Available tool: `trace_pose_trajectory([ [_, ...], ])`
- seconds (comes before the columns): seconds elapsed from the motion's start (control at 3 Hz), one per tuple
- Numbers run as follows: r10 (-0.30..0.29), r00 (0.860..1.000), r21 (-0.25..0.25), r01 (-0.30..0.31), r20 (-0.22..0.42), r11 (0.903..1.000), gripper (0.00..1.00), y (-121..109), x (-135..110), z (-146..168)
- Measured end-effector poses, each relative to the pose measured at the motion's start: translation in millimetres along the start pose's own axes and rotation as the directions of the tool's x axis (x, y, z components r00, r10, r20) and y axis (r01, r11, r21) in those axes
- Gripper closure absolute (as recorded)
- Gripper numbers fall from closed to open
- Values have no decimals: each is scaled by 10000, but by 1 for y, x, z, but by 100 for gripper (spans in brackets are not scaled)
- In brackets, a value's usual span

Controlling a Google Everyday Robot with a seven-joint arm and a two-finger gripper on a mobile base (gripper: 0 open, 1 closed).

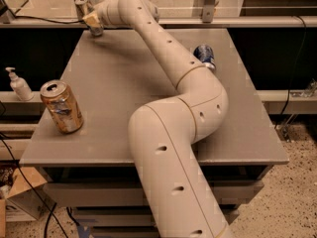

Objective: Move redbull can near orange can

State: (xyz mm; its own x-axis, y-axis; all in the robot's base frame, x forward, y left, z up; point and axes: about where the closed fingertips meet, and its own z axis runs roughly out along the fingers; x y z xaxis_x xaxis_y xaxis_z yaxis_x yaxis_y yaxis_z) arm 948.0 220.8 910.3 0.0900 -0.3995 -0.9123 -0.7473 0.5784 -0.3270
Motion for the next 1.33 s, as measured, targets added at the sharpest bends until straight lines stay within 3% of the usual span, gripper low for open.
trace_pose_trajectory([
  [0.67,226,9987,247,-237,451,9994,100,-15,-21,-35],
  [1.0,567,9973,46,-569,461,9984,100,-13,-31,-73],
  [1.33,848,9956,-308,-837,386,9960,100,4,-36,-120],
])
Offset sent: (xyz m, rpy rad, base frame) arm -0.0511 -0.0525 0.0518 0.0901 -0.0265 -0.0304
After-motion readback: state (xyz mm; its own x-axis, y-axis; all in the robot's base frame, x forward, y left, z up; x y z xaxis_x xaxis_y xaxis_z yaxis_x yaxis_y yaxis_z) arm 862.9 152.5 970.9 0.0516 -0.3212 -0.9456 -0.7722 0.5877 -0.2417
